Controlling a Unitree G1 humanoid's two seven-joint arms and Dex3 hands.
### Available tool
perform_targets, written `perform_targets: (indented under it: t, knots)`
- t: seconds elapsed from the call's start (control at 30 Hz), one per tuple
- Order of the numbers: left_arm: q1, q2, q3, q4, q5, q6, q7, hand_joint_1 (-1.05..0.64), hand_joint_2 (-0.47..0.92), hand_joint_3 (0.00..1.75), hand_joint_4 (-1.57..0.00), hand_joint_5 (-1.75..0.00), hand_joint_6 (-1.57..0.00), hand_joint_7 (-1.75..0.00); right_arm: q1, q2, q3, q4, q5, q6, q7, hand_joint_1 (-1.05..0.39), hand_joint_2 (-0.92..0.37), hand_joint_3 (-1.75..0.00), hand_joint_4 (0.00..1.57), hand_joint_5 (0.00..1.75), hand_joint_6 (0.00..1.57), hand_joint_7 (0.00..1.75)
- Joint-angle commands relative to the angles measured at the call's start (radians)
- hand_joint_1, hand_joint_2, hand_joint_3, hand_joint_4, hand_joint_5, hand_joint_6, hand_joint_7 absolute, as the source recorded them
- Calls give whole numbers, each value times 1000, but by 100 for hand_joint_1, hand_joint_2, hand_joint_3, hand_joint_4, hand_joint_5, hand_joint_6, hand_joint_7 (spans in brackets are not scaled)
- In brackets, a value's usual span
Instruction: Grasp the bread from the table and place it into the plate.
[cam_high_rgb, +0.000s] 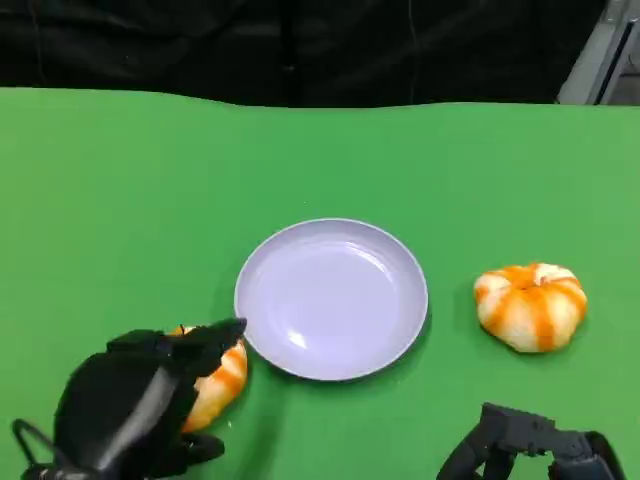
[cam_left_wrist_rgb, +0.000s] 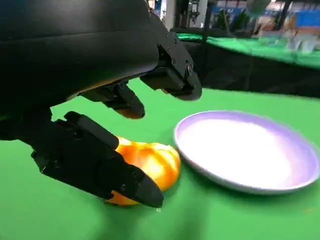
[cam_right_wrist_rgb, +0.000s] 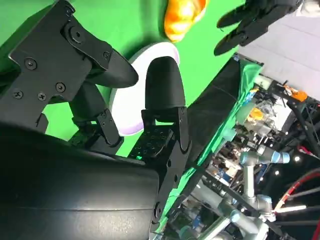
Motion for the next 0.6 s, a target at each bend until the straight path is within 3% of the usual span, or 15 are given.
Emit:
perform_targets:
  t: [0.03,0.3,0.6]
  knots:
    - [-72,21,-69,49,94,119,-66,-54,87,0,-40,-13,-33,0,7,-7,-2,-11,-4,-3,-13,-12,-22,-138,92,154,90,114]
    - [-188,21,-179,219,156,276,-88,-57,90,1,-40,-11,-32,-1,15,-11,-3,-25,-15,10,-12,-12,-22,-137,91,156,90,113]
    - [-272,14,-259,401,147,420,-63,-57,92,1,-51,-13,-35,-1,20,-15,0,-28,-22,6,-17,-13,-23,-137,91,153,90,112]
